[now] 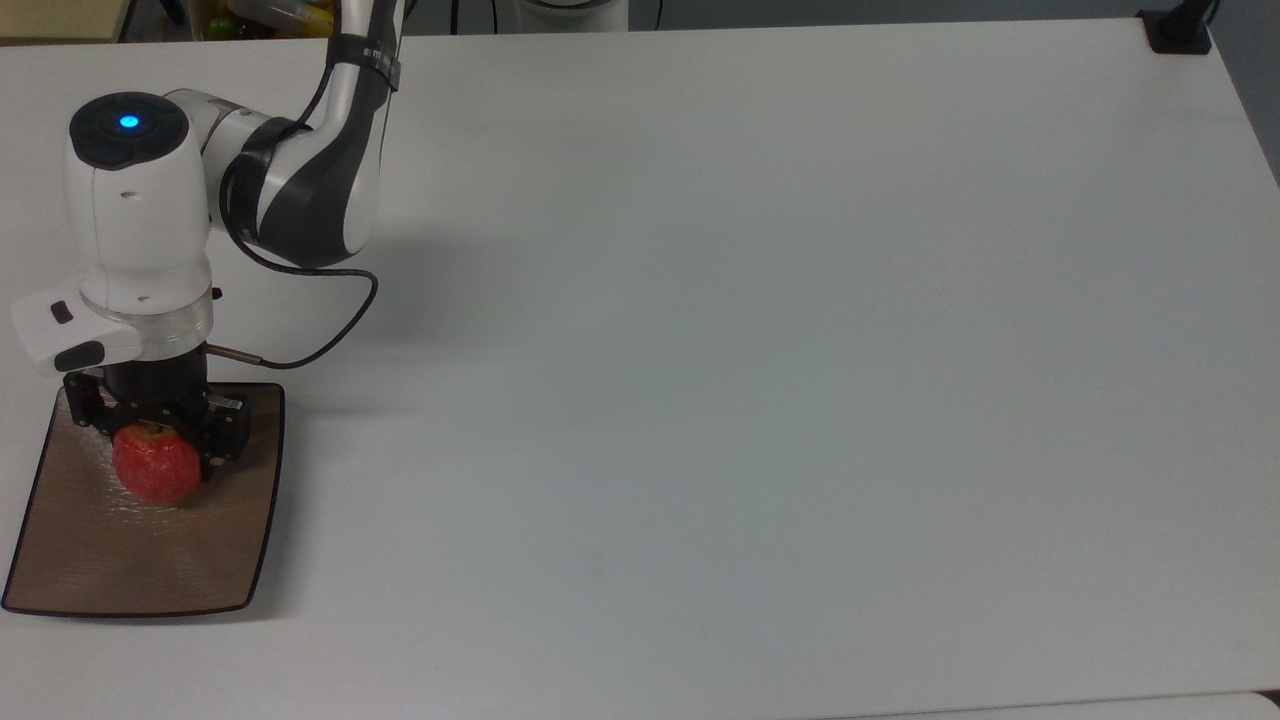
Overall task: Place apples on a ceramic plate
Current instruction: 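Lower the apple onto the plate and open the gripper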
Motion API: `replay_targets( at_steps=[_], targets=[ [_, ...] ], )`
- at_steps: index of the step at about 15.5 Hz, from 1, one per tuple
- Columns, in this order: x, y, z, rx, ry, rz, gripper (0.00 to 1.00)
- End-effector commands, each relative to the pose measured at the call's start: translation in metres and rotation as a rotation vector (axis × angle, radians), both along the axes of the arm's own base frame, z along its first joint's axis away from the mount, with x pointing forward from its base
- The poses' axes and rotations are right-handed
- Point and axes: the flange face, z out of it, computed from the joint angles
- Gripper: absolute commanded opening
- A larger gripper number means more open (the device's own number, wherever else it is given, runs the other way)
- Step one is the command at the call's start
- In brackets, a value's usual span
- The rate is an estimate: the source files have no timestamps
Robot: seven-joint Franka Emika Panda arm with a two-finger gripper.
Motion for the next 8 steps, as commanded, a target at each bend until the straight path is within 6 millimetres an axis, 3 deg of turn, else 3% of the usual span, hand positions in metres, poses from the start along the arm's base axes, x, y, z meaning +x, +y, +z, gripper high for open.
replay_targets(
  at_steps=[1, 2, 5, 8],
  targets=[
    [0.0062, -0.0003, 0.0039, -0.015, -0.069, -0.017, 0.63],
    [0.0072, -0.0003, 0.0060, -0.015, -0.097, -0.031, 0.79],
    [0.0067, 0.0021, 0.0020, -0.048, -0.086, -0.014, 1.00],
    [0.0070, 0.0035, 0.0016, -0.065, -0.083, -0.004, 1.00]
  ],
)
